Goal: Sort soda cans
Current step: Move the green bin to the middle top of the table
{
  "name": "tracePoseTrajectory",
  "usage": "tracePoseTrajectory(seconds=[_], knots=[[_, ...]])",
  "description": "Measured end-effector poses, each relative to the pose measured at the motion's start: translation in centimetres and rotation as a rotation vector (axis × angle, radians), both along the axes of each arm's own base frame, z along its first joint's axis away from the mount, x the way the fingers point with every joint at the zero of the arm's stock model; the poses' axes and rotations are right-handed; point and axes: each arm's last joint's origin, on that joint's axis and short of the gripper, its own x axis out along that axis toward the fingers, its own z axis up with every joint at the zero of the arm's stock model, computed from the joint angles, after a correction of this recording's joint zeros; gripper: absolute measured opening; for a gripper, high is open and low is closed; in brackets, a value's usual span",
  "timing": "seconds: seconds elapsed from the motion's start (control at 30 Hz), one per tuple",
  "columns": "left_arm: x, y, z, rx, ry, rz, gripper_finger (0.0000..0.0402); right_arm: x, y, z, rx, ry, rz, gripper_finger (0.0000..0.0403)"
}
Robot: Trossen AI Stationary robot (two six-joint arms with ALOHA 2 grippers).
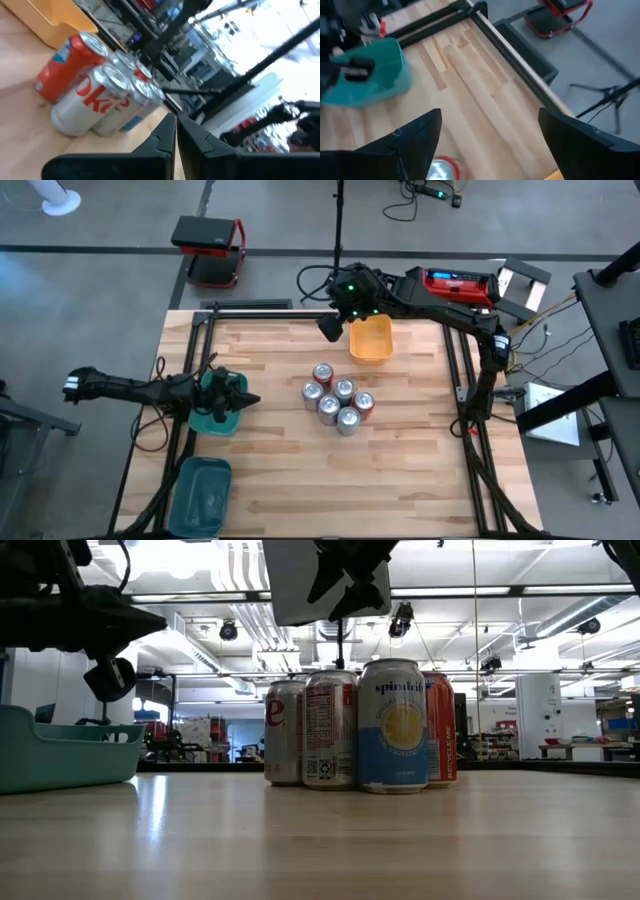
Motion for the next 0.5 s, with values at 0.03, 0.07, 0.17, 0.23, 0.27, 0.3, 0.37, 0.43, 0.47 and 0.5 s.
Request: tracePoseTrajectory(seconds=[0.03, 0.07, 0.17, 0.23, 0.27, 0.3, 0.37, 0.43, 0.47, 0.5], knots=[[0.0, 0.0, 0.0, 0.025, 0.001, -0.017, 0.0, 0.0, 0.1, 0.1, 0.018, -0.011, 0.008, 0.0323], [0.0, -0.1, 0.0, 0.064, 0.0, -0.031, 0.0, 0.0, 0.3, 0.2, 0.033, -0.021, 0.026, 0.0321], [0.1, 0.0, 1.0, 0.126, 0.064, -0.008, 0.0, 0.0, 0.6, 0.4, 0.135, -0.059, 0.059, 0.0315], [-0.1, 0.1, 2.7, 0.186, 0.173, 0.018, 0.0, 0.1, 0.8, 0.4, 0.221, -0.086, 0.062, 0.0311], [-0.2, 0.2, 3.9, 0.229, 0.231, 0.023, 0.0, 0.1, 0.9, 0.4, 0.243, -0.092, 0.078, 0.0309], [-0.4, 0.2, 5.0, 0.269, 0.288, 0.018, 0.0, 0.1, 0.9, 0.5, 0.258, -0.095, 0.096, 0.0307], [-0.9, 0.2, 7.2, 0.341, 0.396, -0.008, 0.0, 0.1, 1.1, 0.5, 0.267, -0.098, 0.119, 0.0305], [-1.4, 0.3, 9.2, 0.354, 0.493, -0.029, 0.0, 0.2, 1.2, 0.4, 0.29, -0.095, 0.108, 0.0302], [-1.7, 0.3, 10.0, 0.328, 0.541, -0.028, 0.0, 0.2, 1.5, 0.3, 0.3, -0.086, 0.112, 0.0302], [-2.0, 0.3, 10.7, 0.297, 0.586, -0.026, 0.0, 0.3, 1.9, 0.3, 0.309, -0.08, 0.131, 0.0302]])
